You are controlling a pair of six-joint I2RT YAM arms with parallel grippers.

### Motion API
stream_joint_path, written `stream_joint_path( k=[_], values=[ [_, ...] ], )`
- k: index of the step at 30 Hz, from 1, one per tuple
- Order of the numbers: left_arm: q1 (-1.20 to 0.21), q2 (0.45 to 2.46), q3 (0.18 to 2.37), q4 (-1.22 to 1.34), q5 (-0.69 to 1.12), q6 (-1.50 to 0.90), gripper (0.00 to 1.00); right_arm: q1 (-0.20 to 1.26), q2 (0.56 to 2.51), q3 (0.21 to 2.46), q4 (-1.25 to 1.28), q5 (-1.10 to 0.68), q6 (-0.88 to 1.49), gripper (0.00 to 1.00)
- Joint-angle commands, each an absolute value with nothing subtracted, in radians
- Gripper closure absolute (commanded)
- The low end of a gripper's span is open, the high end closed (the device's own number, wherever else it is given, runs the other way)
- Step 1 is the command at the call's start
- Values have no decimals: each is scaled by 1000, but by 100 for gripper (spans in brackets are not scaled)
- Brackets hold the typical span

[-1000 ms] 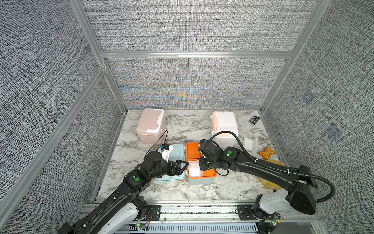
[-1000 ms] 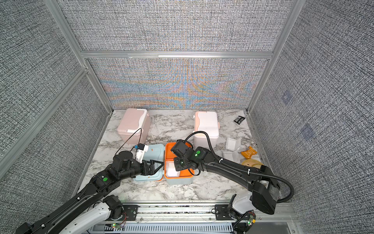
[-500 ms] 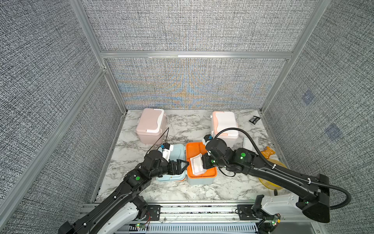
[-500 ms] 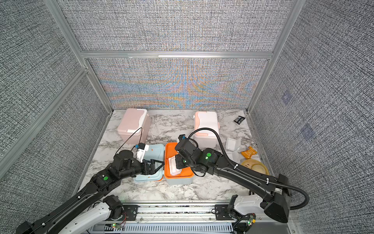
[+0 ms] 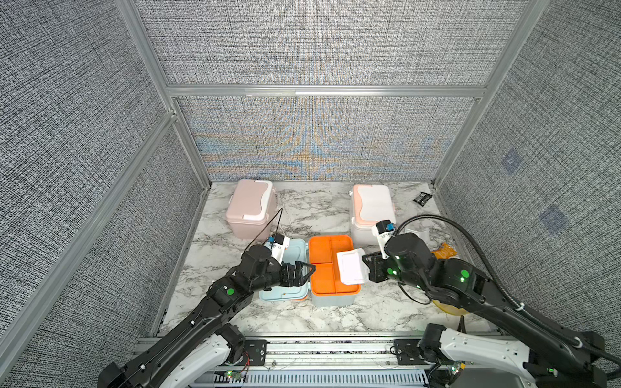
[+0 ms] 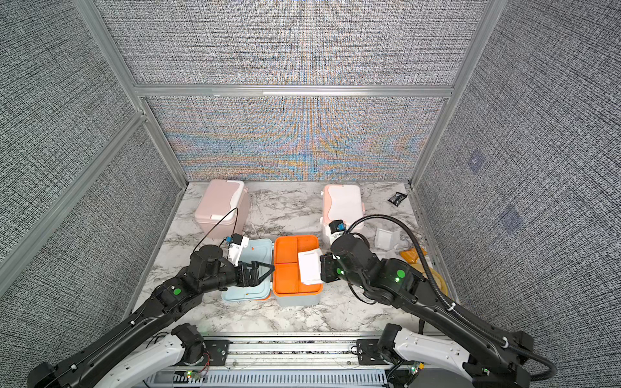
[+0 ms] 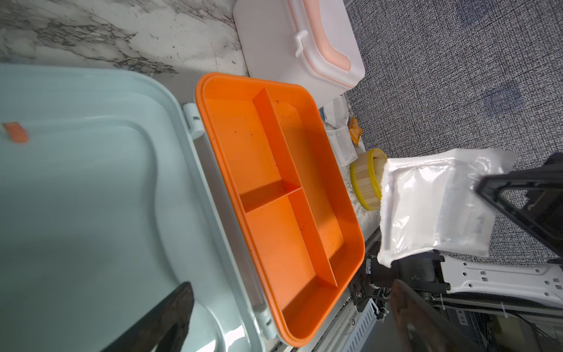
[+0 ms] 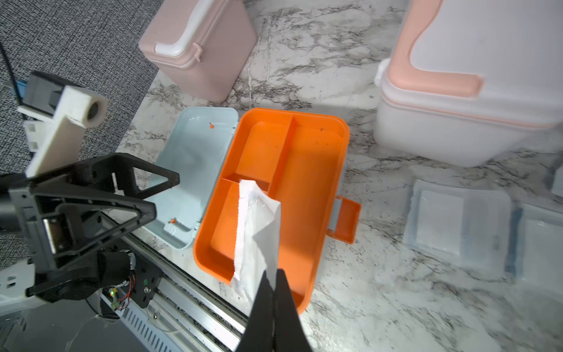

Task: Open first aid kits and take out gauze
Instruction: Pick up the gauze from the first aid kit, then place the gauze at the center of the board.

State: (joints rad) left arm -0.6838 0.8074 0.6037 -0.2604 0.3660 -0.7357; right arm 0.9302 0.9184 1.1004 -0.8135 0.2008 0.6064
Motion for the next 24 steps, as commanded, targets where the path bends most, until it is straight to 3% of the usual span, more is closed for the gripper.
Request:
stream_joint_path(
  k=[1,10,24],
  values=[
    [-682,817,622,-247,368,-721,0,883,861,1070,-989,205,606,100],
    [-681,845,631,-242,362,-719,0,711,774,856,-1057,66,588,100],
    [-683,902,657,-226,362,-703,0,667,1150,870,-1060,209,622,100]
  ],
)
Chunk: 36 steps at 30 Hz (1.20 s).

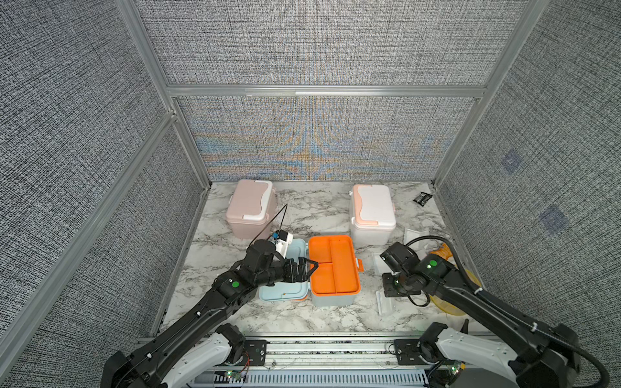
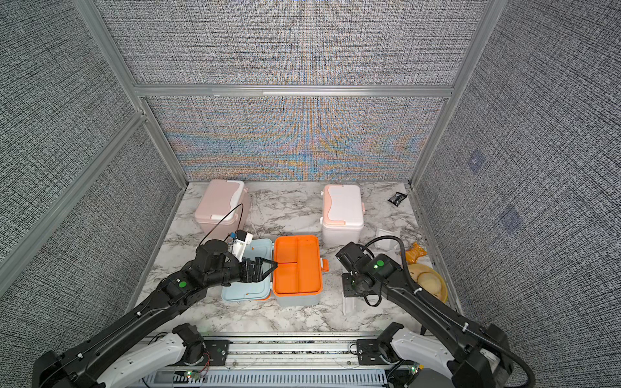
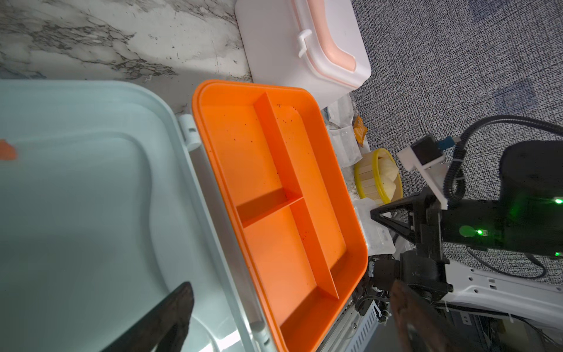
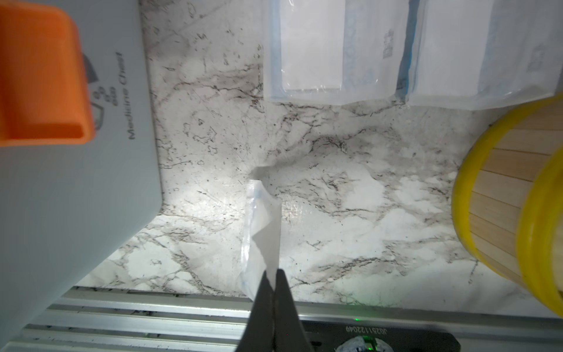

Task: Open first aid kits and take out gauze
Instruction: Place the gauze at the center of the board.

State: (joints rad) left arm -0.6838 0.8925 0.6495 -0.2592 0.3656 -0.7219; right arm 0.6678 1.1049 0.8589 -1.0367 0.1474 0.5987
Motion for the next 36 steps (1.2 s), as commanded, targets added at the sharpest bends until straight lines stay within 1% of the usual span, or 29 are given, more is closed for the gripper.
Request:
stream_joint_path(
  k=[1,5,10,11,14,15,16,19,23,28,31,36],
  values=[
    [-682,908,659,-223,367,-701,0,666,1169,871,-1054,222,622,100],
    [-683,933,672,-221,369,-692,0,665,1235,886,-1055,288,623,100],
    [-682,952,681,-211,370,-687,0,665,1287,894,-1057,323,626,100],
    [-683,956,684,-212,369,-686,0,665,1297,899,-1059,327,627,94],
    [-683,966,692,-215,370,-681,0,669,1318,912,-1074,345,631,65],
    [-683,969,696,-218,370,-679,0,669,1316,918,-1073,345,628,59],
    [-683,970,702,-223,367,-677,0,669,1310,919,-1074,345,626,53],
    [-682,971,728,-242,345,-660,0,667,1267,925,-1071,347,612,40],
    [-682,976,765,-255,298,-635,0,654,1162,919,-1019,318,562,28],
    [-682,981,786,-236,230,-614,0,632,1018,850,-834,233,478,9],
    [-683,983,790,-216,192,-603,0,614,976,813,-727,163,439,4],
    [-683,989,806,-203,143,-589,0,608,982,772,-576,48,373,1]
  ],
)
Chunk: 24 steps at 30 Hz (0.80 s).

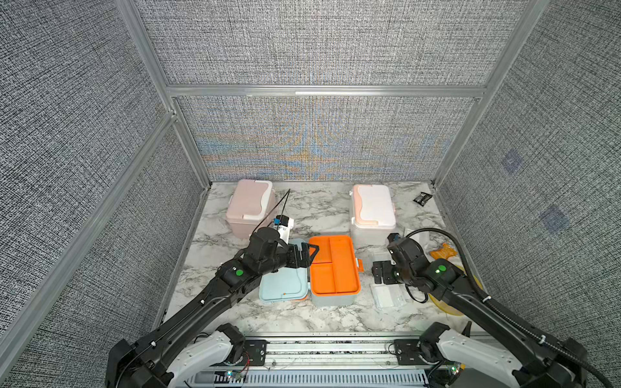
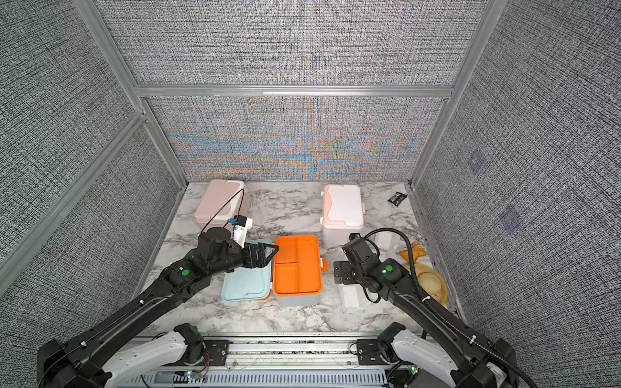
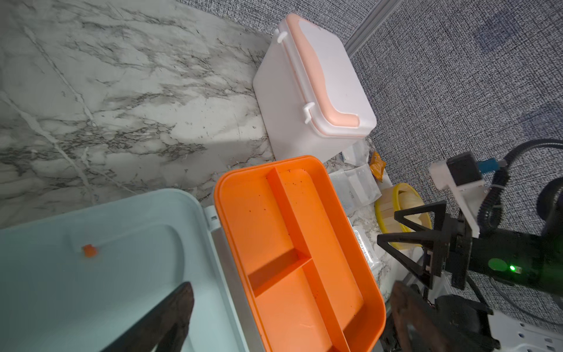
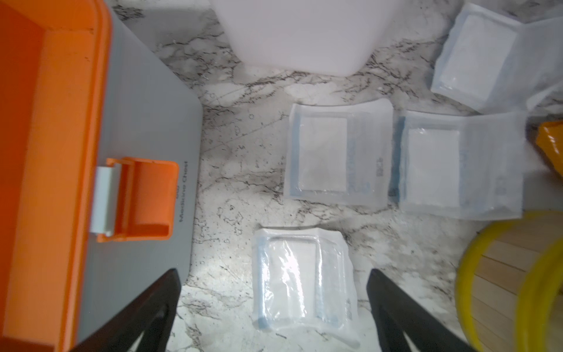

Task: Open first aid kits and take out gauze
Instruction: Place the gauze at the center of the board, then pick up the compartment layer from the first aid kit.

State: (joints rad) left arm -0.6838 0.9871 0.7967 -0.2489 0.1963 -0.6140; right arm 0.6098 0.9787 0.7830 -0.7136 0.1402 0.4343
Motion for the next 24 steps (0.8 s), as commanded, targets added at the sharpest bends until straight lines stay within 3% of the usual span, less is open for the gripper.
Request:
stream_joint_path(
  k=[1,7,16,24],
  values=[
    [-682,989,805,-194,136,-590,0,604,990,766,-549,22,357,1],
    [-682,1010,814,-183,80,-596,0,555,1064,788,-473,-155,320,1],
    [-682,1112,875,-215,71,-573,0,546,1083,776,-429,-134,332,1],
    [-683,1135,873,-267,186,-587,0,540,1054,796,-471,-52,358,1]
  ],
)
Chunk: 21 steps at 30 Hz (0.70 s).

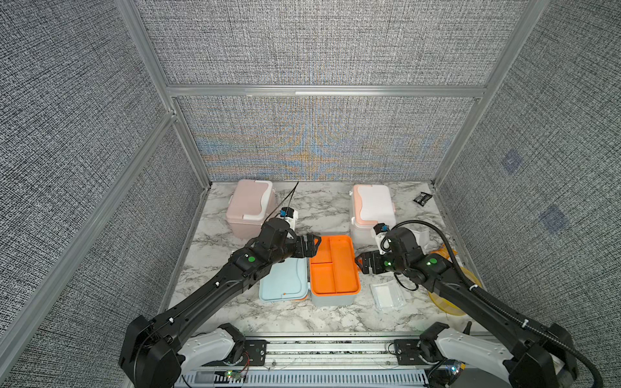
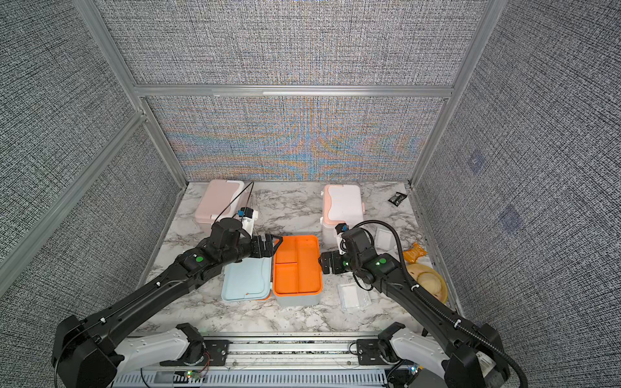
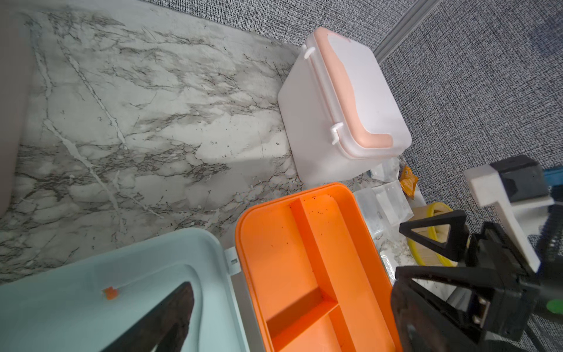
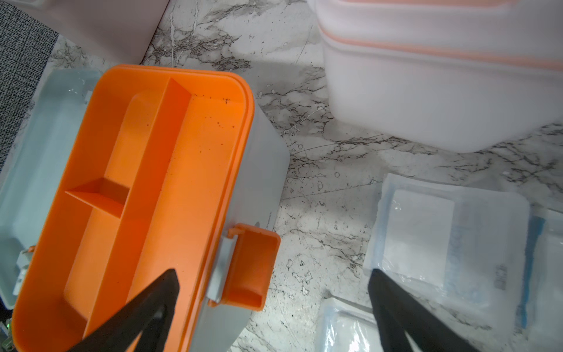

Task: Open first aid kits and take out gauze
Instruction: Pick up the compartment layer from the first aid kit.

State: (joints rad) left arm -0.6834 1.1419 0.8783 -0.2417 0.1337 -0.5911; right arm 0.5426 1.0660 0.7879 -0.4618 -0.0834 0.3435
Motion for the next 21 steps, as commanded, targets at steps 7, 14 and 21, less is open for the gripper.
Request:
stream_joint_path(
  k=[7,14,21],
  values=[
    [-683,1059,794,-256,218,-590,0,543,1014,846,-459,-171,404,1],
    [-680,982,745,-256,223,-578,0,697,1104,986,-566,-56,428,3],
    [-672,947,715,-269,232,-586,0,866,1334,1221,-730,135,465,32]
  ],
)
